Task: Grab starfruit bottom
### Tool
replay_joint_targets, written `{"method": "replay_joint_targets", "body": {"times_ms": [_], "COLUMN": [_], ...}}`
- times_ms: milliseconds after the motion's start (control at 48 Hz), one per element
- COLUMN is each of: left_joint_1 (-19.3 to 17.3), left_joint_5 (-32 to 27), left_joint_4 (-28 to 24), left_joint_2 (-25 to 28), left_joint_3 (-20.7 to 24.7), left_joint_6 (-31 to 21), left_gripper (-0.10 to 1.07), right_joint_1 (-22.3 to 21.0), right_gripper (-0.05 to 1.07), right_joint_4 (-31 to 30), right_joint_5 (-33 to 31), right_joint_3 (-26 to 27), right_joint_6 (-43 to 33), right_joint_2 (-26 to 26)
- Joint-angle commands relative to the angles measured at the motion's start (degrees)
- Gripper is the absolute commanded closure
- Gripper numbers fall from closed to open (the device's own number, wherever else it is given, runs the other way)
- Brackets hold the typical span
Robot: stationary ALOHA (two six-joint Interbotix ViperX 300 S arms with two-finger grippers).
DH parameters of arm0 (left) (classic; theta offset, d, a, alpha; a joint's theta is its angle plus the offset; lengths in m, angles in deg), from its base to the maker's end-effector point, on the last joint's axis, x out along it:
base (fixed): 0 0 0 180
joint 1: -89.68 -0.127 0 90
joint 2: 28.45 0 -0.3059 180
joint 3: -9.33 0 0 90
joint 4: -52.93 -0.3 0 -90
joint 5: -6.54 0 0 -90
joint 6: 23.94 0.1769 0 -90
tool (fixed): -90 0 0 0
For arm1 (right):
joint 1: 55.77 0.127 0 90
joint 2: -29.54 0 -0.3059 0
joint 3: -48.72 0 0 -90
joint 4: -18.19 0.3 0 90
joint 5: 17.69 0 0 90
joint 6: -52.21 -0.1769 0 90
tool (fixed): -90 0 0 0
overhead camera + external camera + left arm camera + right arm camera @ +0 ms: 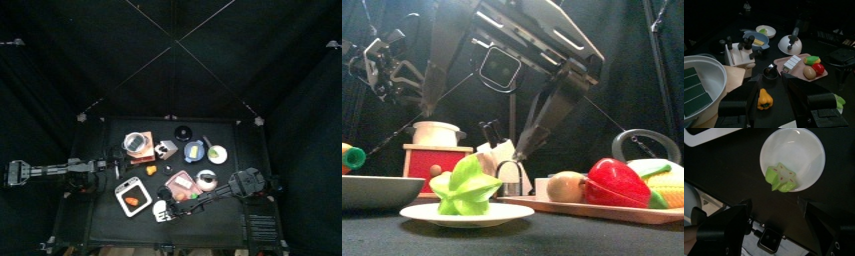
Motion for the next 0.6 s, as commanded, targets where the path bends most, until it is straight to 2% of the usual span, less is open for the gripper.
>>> {"method": "replay_joint_targets", "body": {"times_ms": [0,146,312,583], "left_joint_1": [0.1,0.1,0.1,0.1], "left_joint_5": [0.3,0.3,0.3,0.3], "left_joint_4": [0.0,0.1,0.0,0.5], "left_joint_2": [0.1,0.1,0.1,0.1], "left_joint_3": [0.7,0.7,0.6,0.7], "left_joint_6": [0.0,0.0,0.0,0.0], "left_gripper": [0.2,0.2,0.2,0.2], "right_joint_1": [-0.1,0.4,2.1,4.6], "right_gripper": [0.01,0.01,0.01,0.01], "right_joint_4": [-1.0,-5.1,-13.3,-16.1], "right_joint_5": [0.0,-0.7,-5.8,-2.9], "right_joint_3": [1.5,1.1,1.2,3.1], "right_joint_6": [-1.0,-5.7,-14.2,-21.2], "right_joint_2": [0.4,0.0,1.1,-1.3]}}
